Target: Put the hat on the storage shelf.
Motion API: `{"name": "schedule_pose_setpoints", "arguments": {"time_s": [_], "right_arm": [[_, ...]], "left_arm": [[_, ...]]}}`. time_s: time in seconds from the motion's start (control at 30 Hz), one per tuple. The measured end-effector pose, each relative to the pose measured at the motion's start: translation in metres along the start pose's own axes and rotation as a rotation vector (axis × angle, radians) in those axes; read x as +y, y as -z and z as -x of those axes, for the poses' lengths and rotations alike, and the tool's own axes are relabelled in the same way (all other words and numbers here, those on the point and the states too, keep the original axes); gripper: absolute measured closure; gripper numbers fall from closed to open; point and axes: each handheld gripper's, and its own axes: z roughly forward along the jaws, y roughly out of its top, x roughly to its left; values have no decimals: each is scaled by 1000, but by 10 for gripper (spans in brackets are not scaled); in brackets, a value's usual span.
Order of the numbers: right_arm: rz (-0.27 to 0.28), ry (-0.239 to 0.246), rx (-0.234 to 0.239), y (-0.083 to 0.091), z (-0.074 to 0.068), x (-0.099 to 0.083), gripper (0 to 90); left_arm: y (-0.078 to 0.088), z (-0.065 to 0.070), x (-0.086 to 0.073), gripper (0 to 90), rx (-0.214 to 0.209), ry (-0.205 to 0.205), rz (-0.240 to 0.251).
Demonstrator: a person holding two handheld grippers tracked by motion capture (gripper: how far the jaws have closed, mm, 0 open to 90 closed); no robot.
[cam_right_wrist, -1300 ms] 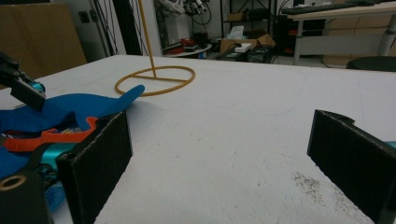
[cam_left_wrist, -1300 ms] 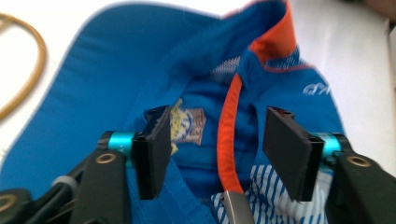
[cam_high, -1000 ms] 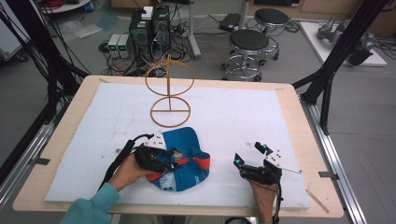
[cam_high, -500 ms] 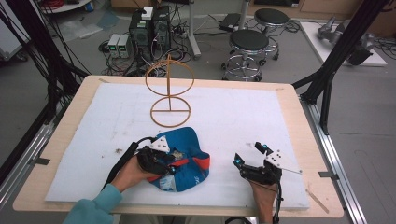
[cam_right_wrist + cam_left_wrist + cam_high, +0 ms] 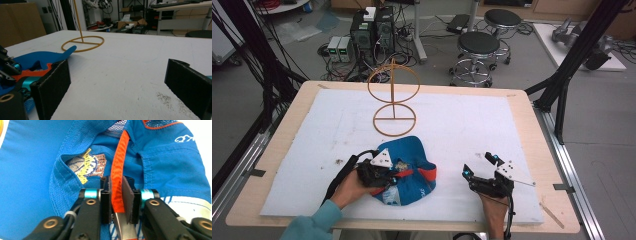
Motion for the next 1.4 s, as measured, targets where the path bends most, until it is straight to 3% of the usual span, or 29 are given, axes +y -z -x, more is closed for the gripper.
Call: {"name": "schedule_pose_setpoints", "arguments": {"time_s": [0.17,0.27,0.43,0.63,1.1,1.27,1.4], "right_arm": [[0,2,1,0,1,0,56],[1,2,0,0,1,0,56],[-1,-6,-1,0,0,0,56],[-1,-3,-1,0,0,0,56],[1,2,-3,0,1,0,56],[-2,-3,-2,0,0,0,56],[0,3,-4,0,1,0,56]], "left_arm": [[5,1,1,856,-29,15,29],[8,2,2,877,-25,23,50],[13,3,2,881,-22,29,73],[25,2,5,884,-40,67,140],[61,7,23,885,-41,93,275],[73,8,28,885,-53,122,327],[83,14,34,884,-46,105,355]]}}
